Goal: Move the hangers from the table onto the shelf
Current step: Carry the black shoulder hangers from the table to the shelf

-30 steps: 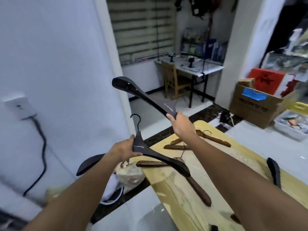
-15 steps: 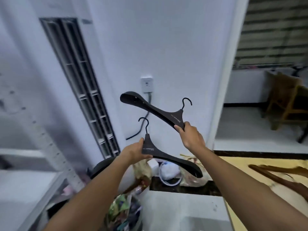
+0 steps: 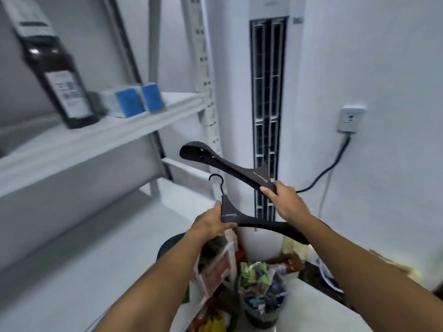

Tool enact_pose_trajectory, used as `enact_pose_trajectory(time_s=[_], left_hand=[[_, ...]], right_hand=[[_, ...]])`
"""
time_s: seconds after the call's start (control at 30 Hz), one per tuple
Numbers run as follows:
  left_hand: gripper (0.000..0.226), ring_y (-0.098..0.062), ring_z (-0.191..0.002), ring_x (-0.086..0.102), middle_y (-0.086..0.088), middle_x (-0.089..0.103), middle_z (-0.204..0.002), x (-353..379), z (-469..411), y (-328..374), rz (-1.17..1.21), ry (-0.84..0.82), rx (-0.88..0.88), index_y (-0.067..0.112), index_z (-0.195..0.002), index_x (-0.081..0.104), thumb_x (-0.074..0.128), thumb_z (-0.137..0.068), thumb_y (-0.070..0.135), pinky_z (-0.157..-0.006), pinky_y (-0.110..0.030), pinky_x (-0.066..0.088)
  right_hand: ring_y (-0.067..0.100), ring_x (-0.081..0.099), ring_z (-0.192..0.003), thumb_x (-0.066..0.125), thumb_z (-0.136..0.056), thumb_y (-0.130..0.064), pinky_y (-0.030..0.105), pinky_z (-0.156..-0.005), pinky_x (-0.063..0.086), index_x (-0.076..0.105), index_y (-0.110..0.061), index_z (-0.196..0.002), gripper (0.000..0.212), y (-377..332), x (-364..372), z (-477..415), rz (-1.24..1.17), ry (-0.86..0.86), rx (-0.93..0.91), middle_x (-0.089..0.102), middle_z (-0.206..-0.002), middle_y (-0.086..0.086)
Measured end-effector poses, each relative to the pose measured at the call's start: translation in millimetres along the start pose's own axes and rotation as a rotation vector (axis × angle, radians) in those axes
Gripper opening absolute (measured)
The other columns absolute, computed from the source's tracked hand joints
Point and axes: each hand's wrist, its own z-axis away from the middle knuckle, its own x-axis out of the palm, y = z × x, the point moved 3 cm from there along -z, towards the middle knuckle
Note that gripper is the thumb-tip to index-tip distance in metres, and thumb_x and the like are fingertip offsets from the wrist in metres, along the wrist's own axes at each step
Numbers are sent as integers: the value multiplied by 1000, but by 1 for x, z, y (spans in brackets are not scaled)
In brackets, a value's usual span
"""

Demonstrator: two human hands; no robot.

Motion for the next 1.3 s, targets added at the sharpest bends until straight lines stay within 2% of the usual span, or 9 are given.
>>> enact_pose_trajectory(time_s=[0.1,0.17,0.27,0.47,0.67,0.77,0.93,1.13,1.3], left_hand=[[63,-26,-100,61,-3,62,-113,-12,21,-46,37,36,-82,19,-116,37,66,-76,57,-78,-35,48],[59,-26,-98,61,-3,62,-111,-15,35,-71,40,51,-136,19,-114,38,64,-77,58,-76,-34,46],[56,-24,-101,60,-2,62,-115,-19,56,-104,38,63,-208,22,-115,39,62,-78,58,-81,-35,48],[68,-24,-110,58,-3,59,-124,-19,87,-147,31,65,-355,19,-127,35,63,-79,58,-92,-37,50],[61,-24,-107,59,-4,60,-120,-20,104,-176,27,105,-471,17,-124,39,62,-81,54,-89,-34,49],[61,-24,-108,59,-5,61,-119,-20,110,-191,-12,109,-515,16,-125,39,59,-82,55,-88,-35,48],[63,-25,-112,56,-7,57,-121,-22,97,-220,-24,163,-558,15,-129,37,55,-85,57,-91,-36,46],[66,-24,-121,45,-10,48,-130,-33,44,-256,-100,187,-542,9,-134,40,50,-89,57,-97,-36,43],[63,-26,-123,41,-11,45,-131,-42,1,-281,-132,190,-527,7,-136,39,47,-92,52,-101,-36,39]], right_hand=[[30,61,-89,42,-93,-59,43,-83,51,54,-14,-109,49,-34,39,1,-15,-100,-89,64,-101,9],[29,61,-91,43,-93,-58,43,-84,51,55,-13,-113,50,-50,61,6,-30,-163,-136,64,-102,9],[28,62,-97,44,-93,-57,44,-89,50,55,-16,-122,52,-72,93,16,-72,-259,-208,64,-109,8],[27,63,-90,46,-90,-60,46,-85,52,57,-19,-102,45,-103,135,26,-95,-384,-286,65,-96,4],[28,62,-90,47,-92,-56,44,-86,51,57,-14,-107,46,-132,160,14,-81,-460,-347,64,-98,8],[28,61,-89,49,-91,-56,40,-85,50,58,-14,-105,46,-151,170,-3,-61,-461,-342,64,-97,8],[28,60,-83,53,-91,-51,31,-71,44,60,-10,-96,41,-190,182,-36,-60,-399,-404,65,-94,9],[31,63,-89,53,-91,-51,29,-70,41,58,-10,-108,45,-233,198,-81,2,-318,-413,64,-94,10],[33,62,-89,53,-90,-53,31,-70,41,58,-10,-107,46,-251,210,-118,36,-263,-424,64,-95,11]])
